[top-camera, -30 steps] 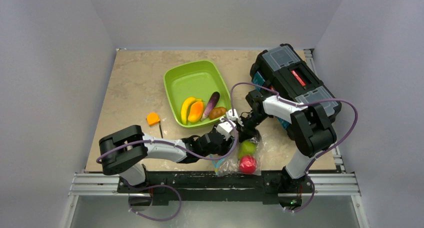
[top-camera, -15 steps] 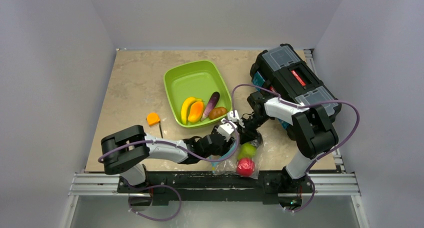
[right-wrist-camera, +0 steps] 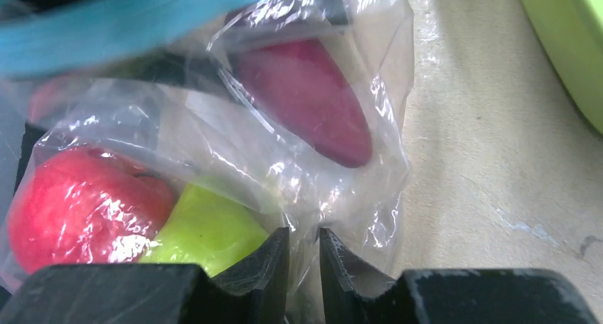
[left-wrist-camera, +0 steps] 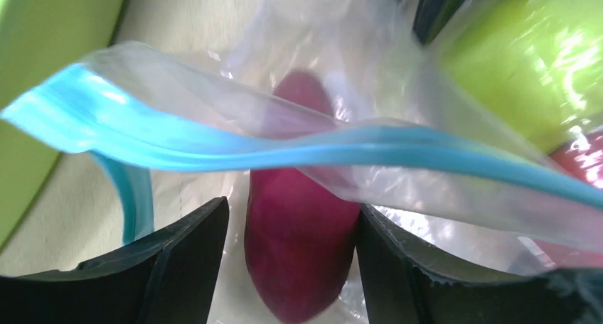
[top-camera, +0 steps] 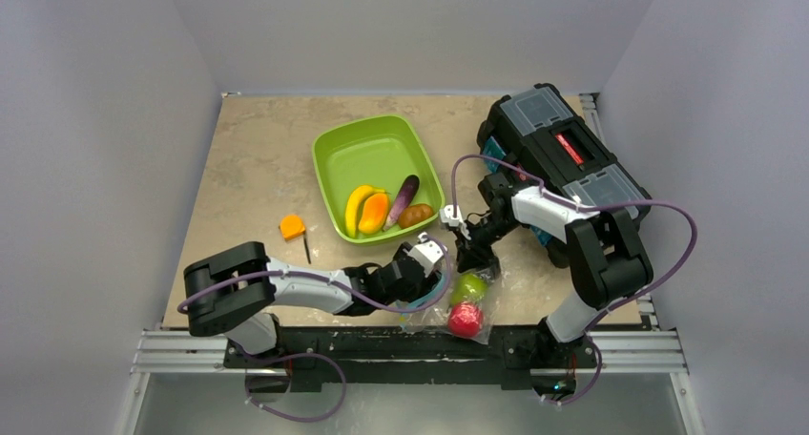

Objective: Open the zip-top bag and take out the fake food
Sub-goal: Pick up the fake vegetable from the zipper food storage bag.

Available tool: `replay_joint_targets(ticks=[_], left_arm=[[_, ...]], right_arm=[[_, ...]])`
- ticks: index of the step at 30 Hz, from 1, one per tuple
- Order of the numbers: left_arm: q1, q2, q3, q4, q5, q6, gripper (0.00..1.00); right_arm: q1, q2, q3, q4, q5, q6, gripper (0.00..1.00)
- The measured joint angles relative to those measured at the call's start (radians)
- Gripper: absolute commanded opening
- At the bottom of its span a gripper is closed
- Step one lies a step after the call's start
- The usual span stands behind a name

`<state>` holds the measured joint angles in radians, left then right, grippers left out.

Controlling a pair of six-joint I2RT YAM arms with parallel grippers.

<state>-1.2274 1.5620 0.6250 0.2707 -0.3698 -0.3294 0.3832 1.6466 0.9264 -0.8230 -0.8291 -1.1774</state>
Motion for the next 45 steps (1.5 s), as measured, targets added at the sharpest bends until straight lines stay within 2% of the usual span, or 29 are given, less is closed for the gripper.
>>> replay_joint_targets(ticks=[5, 14, 18, 29, 36, 43, 45], left_arm=[[-0.003, -0.022, -0.012, -0.124, 0.004, -0.018, 0.64], [-0.003, -0.042, -0.012, -0.163, 0.004, -0.037, 0.66], [-0.003, -0.055, -0.006, -0.159, 0.003, -0.033, 0.7], [0.029, -0.053, 0.016, -0.099, 0.011, -0.027, 0.7], [0.051, -0.007, 0.02, 0.006, 0.089, 0.002, 0.69], [0.054, 0.059, 0.029, 0.069, 0.165, 0.02, 0.64], [0.056, 0.066, 0.03, 0.072, 0.174, 0.019, 0.53]], right_arm=[[-0.011, -0.016, 0.0, 0.001, -0.039, -0.001, 0.23], [-0.011, -0.016, 0.0, -0.001, -0.056, -0.004, 0.23], [-0.011, -0.016, 0.0, -0.005, -0.056, -0.009, 0.23], [-0.011, -0.019, -0.003, -0.019, -0.057, -0.016, 0.22], [-0.011, -0.026, -0.009, -0.023, -0.056, -0.018, 0.21], [-0.011, -0.021, -0.009, -0.027, -0.057, -0.019, 0.2], [-0.011, -0.017, -0.009, -0.027, -0.059, -0.019, 0.2]])
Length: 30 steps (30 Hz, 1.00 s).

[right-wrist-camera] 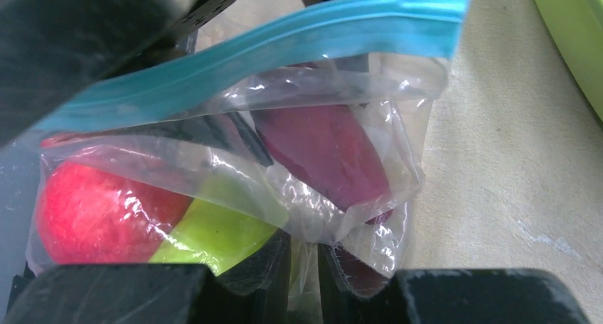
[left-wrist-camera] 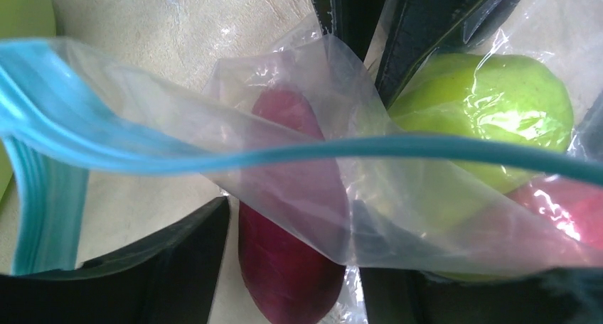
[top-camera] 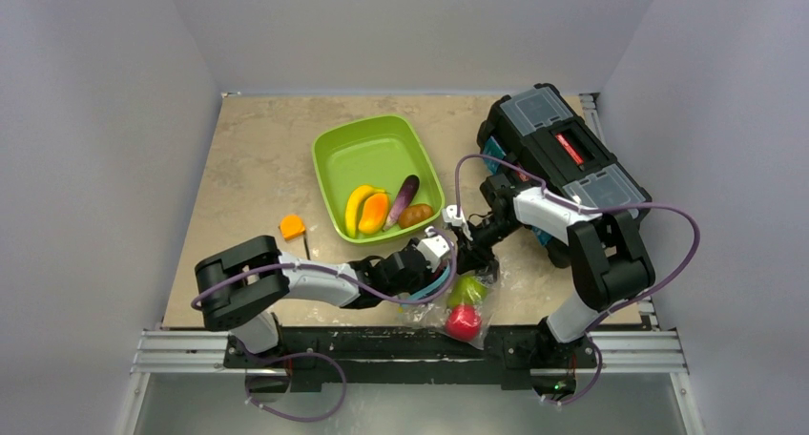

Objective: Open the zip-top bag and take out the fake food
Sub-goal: Pick up the fake vegetable from the zipper food storage bag.

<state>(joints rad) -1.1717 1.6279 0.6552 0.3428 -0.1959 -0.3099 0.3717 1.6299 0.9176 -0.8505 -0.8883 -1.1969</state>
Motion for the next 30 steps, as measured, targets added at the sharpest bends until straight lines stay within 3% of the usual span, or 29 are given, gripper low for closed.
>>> replay_joint_targets(ticks=[2, 8, 9, 21, 30], left_arm=[[0.0, 0.005, 0.004, -0.003, 0.002, -0.002, 0.46], [0.004, 0.006, 0.015, -0.026, -0.001, -0.009, 0.02], [0.005, 0.002, 0.014, -0.031, 0.0, -0.01, 0.0], [0.008, -0.286, -0.019, -0.174, 0.078, -0.061, 0.0], [0.041, -0.405, -0.021, -0.401, 0.147, -0.099, 0.0]], right_arm=[[0.0, 0.002, 0.0, 0.0, -0.002, 0.0, 0.2], [0.0, 0.002, 0.0, 0.001, -0.018, 0.001, 0.19], [0.0, 0.002, 0.0, 0.002, -0.018, 0.002, 0.19], [-0.016, -0.073, -0.04, 0.026, -0.019, 0.011, 0.12], [-0.034, -0.113, -0.055, 0.022, -0.02, -0.008, 0.15]])
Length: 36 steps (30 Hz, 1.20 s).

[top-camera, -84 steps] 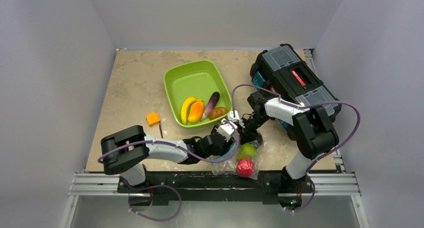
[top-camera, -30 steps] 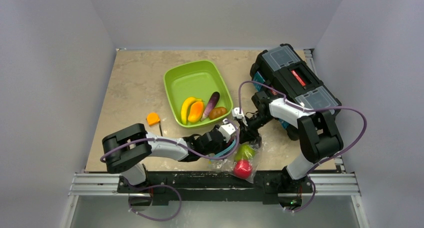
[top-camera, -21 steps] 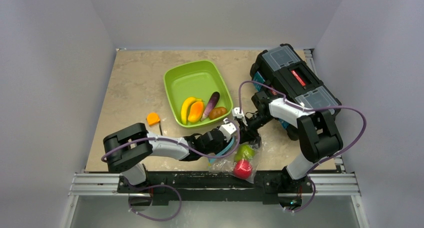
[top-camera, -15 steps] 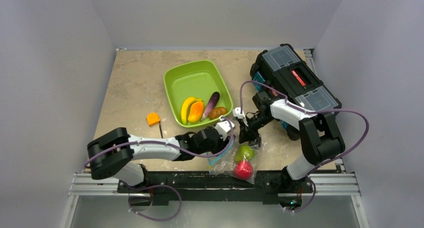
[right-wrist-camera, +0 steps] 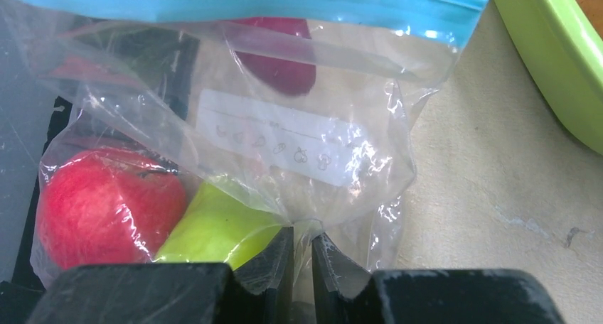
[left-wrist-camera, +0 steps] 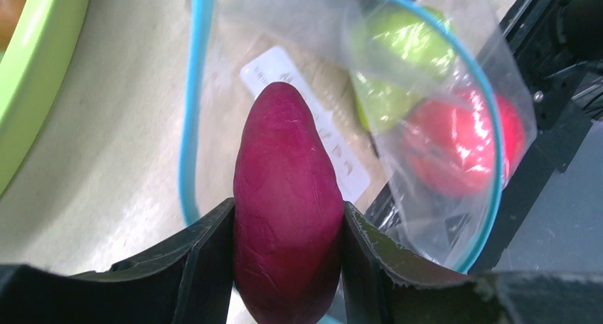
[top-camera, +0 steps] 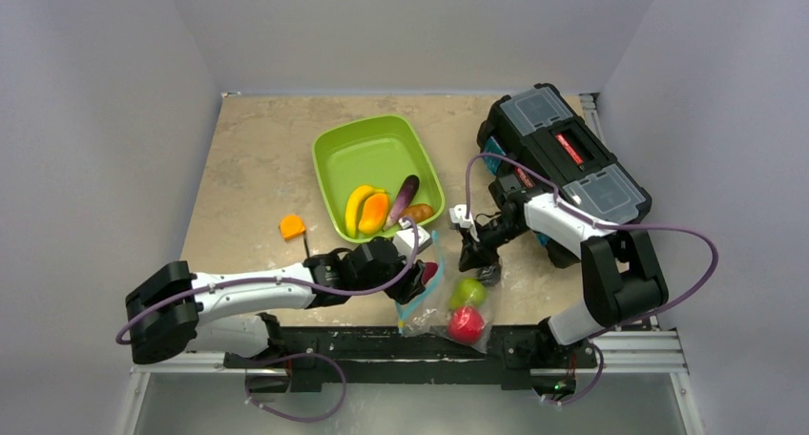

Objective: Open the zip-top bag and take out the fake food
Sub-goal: Pick up the fake vegetable from the zipper food storage bag, then place the fake vegetable in the bin.

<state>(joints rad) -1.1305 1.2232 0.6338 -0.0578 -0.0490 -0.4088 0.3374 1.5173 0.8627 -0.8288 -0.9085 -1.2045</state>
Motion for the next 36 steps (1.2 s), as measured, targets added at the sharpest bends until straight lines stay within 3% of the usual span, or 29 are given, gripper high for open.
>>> replay_joint_targets(ticks=[10, 17, 36], left_arm=[[0.106, -0.116, 0.085, -0.278, 0.078, 0.004, 0.0], [0.161, -0.151, 0.174, -0.404, 0.121, 0.027, 0.0], [0.412, -0.191, 0.315, -0.58, 0.194, 0.106, 0.0]], right_arm=[[-0.019, -0.008, -0.006, -0.008, -0.003, -0.025, 0.31], [-0.042, -0.034, -0.016, -0.024, -0.027, -0.047, 0.36], [-0.073, -0.034, -0.016, -0.114, -0.06, -0.159, 0.39]])
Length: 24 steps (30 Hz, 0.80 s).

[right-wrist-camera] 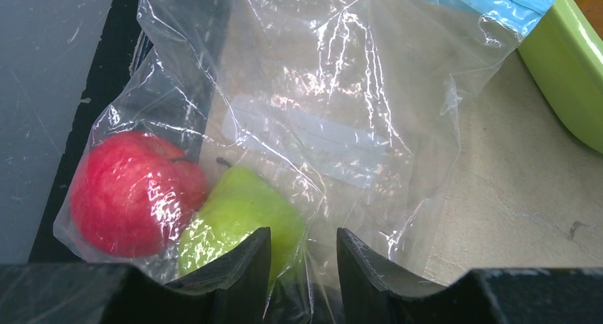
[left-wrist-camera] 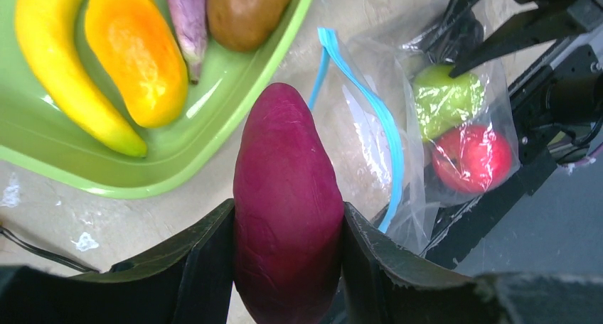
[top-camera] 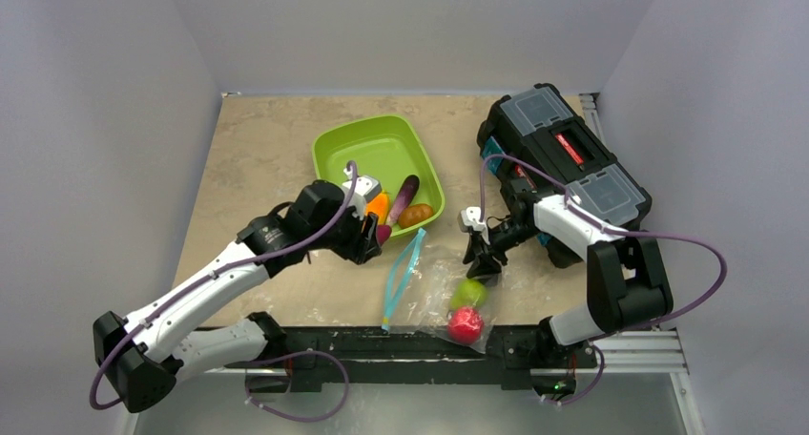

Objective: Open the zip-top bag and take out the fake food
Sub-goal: Place the fake vegetable in the bin.

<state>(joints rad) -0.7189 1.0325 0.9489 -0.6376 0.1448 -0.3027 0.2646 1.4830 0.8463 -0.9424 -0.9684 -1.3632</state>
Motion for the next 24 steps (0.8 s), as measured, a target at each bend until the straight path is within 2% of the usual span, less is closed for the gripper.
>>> replay_joint_targets(ticks=[11, 24], left_arm=[[0.177, 0.219, 0.127, 0.027, 0.07, 0.01, 0.0], [0.283, 0.581, 0.313, 0.052, 0.097, 0.03, 0.0]], right_arm=[[-0.027, -0.073, 0.0, -0.025, -0.014, -0.018, 0.39], [-0.064, -0.15, -0.005, -0.035, -0.018, -0.018, 0.4]])
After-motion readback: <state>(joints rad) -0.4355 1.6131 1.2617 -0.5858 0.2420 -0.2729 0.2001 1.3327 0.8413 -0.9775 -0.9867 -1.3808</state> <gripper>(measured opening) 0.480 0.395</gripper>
